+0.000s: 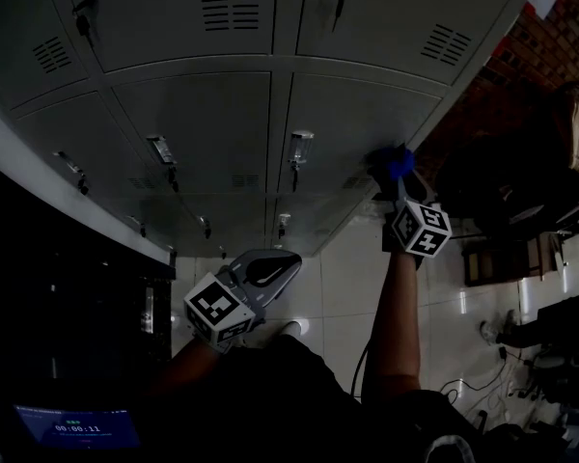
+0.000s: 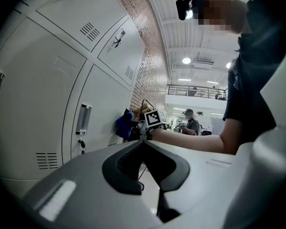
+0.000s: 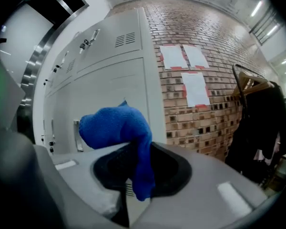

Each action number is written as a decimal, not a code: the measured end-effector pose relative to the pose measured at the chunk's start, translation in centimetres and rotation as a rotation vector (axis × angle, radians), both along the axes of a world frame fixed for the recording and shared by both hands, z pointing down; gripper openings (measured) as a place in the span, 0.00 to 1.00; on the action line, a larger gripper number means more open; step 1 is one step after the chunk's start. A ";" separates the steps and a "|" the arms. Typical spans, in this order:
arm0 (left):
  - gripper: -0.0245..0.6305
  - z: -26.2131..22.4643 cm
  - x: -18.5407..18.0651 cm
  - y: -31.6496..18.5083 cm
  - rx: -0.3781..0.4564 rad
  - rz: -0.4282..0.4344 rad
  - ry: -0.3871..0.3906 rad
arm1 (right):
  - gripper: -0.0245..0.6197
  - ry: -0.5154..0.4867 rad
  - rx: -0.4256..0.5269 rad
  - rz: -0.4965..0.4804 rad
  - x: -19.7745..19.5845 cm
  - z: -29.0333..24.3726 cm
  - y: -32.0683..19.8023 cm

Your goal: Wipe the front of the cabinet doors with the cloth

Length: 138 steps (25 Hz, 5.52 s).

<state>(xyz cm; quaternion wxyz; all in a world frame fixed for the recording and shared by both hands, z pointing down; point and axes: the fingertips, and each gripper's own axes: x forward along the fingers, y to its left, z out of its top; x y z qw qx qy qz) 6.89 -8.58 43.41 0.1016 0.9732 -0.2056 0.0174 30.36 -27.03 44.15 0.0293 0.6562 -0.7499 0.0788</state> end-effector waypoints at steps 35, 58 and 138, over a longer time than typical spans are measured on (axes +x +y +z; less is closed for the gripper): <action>0.04 0.1 -3.9 -0.1 0.015 -0.052 -0.004 | 0.15 0.083 -0.240 -0.113 -7.2 8.3 -2.0; 0.04 0.8 -1.2 0.5 0.009 -0.006 -0.010 | 0.15 0.077 -0.187 -0.107 -5.1 8.3 1.1; 0.04 1.1 -7.7 -1.8 0.065 -0.126 -0.012 | 0.15 0.117 0.047 -0.513 -23.2 1.4 14.1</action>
